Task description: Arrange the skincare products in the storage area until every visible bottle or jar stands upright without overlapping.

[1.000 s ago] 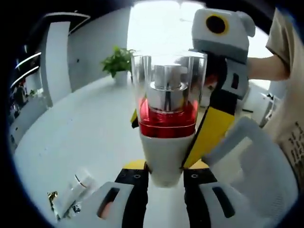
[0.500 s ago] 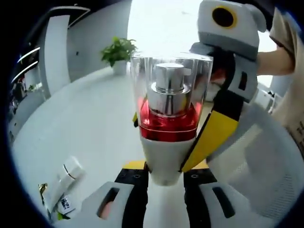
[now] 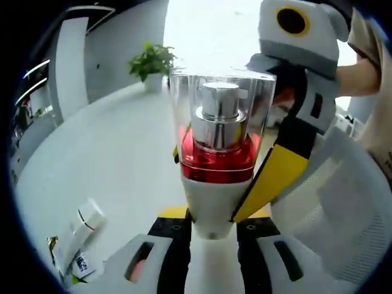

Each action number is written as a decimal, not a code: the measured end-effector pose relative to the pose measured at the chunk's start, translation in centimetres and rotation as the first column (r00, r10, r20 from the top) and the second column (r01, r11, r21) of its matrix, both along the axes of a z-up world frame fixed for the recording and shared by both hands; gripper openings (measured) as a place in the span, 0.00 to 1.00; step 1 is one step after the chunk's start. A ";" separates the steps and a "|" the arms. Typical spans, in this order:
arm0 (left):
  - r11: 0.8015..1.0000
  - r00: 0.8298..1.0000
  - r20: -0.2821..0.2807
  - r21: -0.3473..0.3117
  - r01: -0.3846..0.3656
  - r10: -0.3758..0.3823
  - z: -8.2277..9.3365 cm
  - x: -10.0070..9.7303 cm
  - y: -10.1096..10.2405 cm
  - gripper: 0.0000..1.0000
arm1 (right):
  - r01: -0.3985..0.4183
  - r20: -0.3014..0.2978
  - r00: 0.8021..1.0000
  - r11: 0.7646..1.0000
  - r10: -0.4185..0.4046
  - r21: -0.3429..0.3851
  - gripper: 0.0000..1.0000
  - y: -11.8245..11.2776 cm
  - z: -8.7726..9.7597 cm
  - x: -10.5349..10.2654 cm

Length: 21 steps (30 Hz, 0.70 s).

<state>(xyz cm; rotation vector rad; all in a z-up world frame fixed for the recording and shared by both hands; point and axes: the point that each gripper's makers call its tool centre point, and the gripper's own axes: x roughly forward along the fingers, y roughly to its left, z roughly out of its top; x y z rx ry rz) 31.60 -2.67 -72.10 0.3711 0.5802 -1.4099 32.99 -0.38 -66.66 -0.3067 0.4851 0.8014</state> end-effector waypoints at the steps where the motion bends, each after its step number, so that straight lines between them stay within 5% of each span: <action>1: 1.000 1.000 0.001 0.001 0.001 -0.001 -0.1 0.0 0.0 0.25 | 0.001 0.000 1.000 1.000 -0.001 -0.003 0.32 0.0 -0.1 0.0; 21: 1.000 1.000 0.001 0.005 0.002 -0.002 -0.8 0.6 -0.2 0.25 | 0.002 0.015 1.000 0.999 -0.002 -0.041 0.32 -0.1 -0.8 0.5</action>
